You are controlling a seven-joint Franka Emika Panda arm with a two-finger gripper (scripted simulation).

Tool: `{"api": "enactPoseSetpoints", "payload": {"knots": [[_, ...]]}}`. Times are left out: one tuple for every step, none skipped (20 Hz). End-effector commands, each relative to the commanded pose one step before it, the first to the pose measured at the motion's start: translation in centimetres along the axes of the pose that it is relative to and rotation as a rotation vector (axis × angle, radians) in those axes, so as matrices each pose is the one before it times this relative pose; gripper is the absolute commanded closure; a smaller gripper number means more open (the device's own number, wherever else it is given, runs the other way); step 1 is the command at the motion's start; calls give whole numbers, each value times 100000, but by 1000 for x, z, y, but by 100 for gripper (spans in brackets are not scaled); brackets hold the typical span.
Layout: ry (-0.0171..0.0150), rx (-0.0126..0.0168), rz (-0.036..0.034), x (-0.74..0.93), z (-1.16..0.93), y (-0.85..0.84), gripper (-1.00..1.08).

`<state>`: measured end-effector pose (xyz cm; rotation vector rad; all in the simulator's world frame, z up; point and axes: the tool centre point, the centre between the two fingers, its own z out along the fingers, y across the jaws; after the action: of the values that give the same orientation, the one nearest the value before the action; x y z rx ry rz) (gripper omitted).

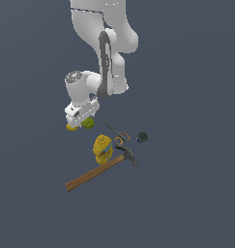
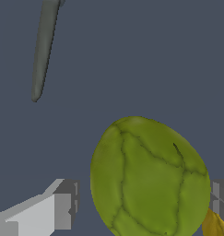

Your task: Pick up a designated object from a clutter of objects.

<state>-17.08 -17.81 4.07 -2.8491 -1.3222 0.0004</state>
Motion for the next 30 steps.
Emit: {"api": "enactPoseSetpoints", "payload": {"knots": [[18, -56, -12, 17, -17, 37, 108], [0, 0, 0, 0, 0, 0, 108], [0, 0, 0, 0, 0, 0, 108], [0, 0, 0, 0, 0, 0, 108], [0, 0, 0, 0, 0, 0, 108], [0, 0, 0, 0, 0, 0, 108], [0, 0, 0, 0, 0, 0, 108], [0, 0, 0, 0, 0, 0, 108], [0, 0, 0, 0, 0, 0, 108], [0, 0, 0, 0, 0, 0, 108], [-41, 26, -1, -3, 12, -13, 108], [0, 0, 0, 14, -20, 1, 108], [0, 0, 0, 43, -61, 3, 108], [0, 0, 0, 72, -102, 5, 108], [0, 0, 0, 101, -144, 7, 108], [0, 0, 0, 131, -185, 9, 108], [0, 0, 0, 160, -226, 11, 108], [0, 0, 0, 188, -266, 13, 108], [0, 0, 0, 216, -306, 15, 108], [0, 0, 0, 244, -346, 17, 108], [0, 0, 0, 272, -385, 19, 108], [0, 0, 0, 299, -424, 21, 108], [0, 0, 0, 326, -463, 23, 108], [-36, -15, -30, 368, -503, 21, 108], [0, 0, 0, 380, -540, 28, 108], [0, 0, 0, 407, -579, 30, 108], [0, 0, 0, 435, -618, 32, 108], [0, 0, 0, 463, -657, 35, 108], [0, 0, 0, 490, -697, 37, 108], [0, 0, 0, 519, -737, 40, 108]]}}
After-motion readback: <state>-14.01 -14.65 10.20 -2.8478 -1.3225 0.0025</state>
